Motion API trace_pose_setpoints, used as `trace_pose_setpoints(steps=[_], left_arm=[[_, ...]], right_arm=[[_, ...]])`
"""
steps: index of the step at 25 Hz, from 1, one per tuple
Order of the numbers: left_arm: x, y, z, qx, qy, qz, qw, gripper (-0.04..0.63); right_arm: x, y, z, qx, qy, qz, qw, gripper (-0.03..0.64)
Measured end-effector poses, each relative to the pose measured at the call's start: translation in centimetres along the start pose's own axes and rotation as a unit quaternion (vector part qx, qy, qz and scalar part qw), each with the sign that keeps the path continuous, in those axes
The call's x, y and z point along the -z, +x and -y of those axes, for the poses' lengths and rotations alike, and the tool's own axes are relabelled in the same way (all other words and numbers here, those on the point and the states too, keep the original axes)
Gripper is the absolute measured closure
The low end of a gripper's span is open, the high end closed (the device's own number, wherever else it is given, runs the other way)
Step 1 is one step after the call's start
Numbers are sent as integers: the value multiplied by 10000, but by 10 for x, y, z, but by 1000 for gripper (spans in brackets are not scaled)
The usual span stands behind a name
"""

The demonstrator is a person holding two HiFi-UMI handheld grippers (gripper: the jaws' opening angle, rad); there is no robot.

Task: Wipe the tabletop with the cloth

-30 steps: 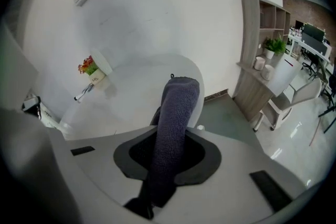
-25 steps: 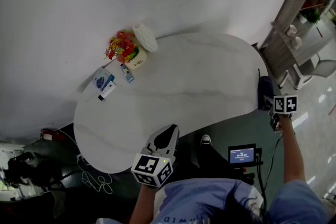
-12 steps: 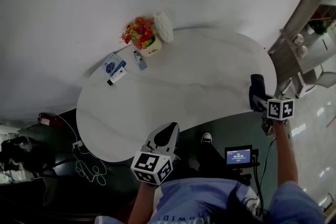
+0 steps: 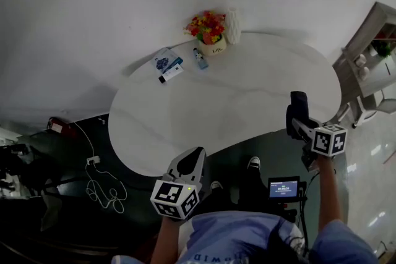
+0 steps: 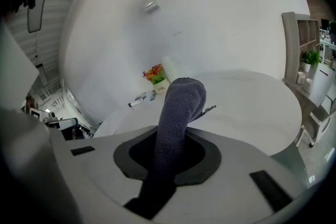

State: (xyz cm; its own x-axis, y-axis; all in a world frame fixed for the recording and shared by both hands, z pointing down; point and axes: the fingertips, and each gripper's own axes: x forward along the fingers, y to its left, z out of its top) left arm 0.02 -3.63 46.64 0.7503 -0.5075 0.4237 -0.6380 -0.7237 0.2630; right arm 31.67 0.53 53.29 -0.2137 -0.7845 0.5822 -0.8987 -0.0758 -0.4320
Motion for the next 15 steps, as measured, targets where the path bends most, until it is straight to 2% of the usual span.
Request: trace_pose_setpoints(steps=[8,11,15], left_arm=[[38,-88,-60,-301,-217,83,9993,578],[53,-109,-72,-307,-289,31,9991,578],[70,-125,-74,-295,-416,22,9987,579]], right_arm=[[36,-23,-105,4,-292,266,9992,546],[47,-30,-133,67,-395,314,9987,546],[70,-38,-162,-71,-425,138,9990,546]])
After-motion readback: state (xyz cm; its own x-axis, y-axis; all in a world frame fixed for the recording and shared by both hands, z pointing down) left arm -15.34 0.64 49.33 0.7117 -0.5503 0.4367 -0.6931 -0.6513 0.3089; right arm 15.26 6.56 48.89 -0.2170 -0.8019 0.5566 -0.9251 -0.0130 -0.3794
